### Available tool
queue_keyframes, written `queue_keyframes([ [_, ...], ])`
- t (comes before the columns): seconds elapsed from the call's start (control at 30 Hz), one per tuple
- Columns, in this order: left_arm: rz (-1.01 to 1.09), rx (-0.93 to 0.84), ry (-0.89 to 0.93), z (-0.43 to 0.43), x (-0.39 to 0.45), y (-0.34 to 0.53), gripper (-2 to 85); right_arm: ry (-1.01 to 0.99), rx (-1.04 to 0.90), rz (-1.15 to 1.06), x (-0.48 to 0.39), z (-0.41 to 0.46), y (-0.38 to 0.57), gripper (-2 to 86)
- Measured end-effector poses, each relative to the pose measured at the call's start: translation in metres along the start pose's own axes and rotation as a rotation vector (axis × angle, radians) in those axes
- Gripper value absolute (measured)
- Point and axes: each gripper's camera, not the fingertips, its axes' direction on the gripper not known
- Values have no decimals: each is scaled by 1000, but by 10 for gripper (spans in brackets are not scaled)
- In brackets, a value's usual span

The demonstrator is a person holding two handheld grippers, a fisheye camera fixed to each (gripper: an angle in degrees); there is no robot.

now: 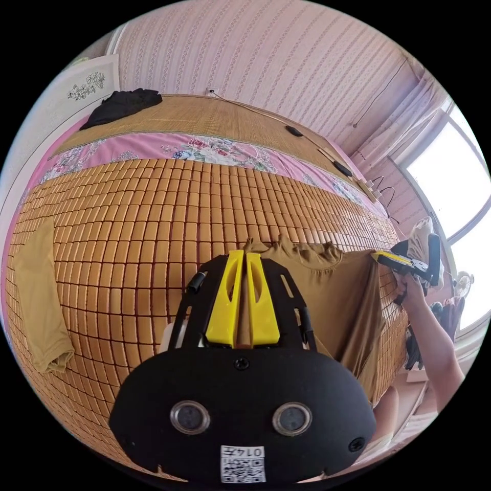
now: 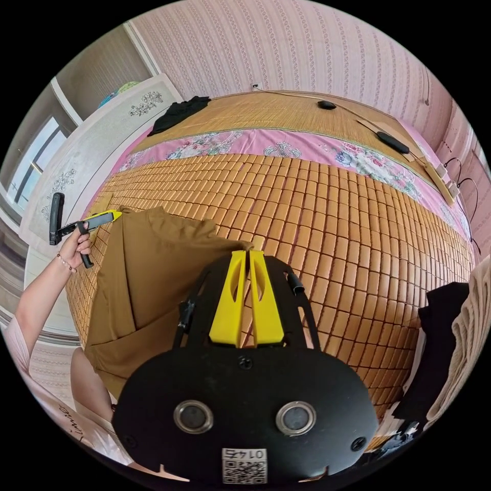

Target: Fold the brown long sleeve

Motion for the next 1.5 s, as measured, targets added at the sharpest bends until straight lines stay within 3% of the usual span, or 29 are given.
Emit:
queue_keyframes([
  [0.17,44,120,-13,-25,10,0,-10,41,71,6,1,-21,-5,4],
  [0.43,102,104,11,-46,8,6,-10,30,95,-7,4,-41,-4,4],
  [0.87,329,39,145,-147,-7,145,-10,-199,176,-182,-45,-128,153,6],
  [1.13,206,-265,93,-73,-26,270,-10,-233,-131,4,-56,-29,272,6],
  [1.3,136,-211,125,-77,-35,281,-10,-235,-22,36,-62,-43,281,7],
  [1.5,205,-178,163,-100,-29,291,-9,-244,42,54,-68,-67,293,10],
])
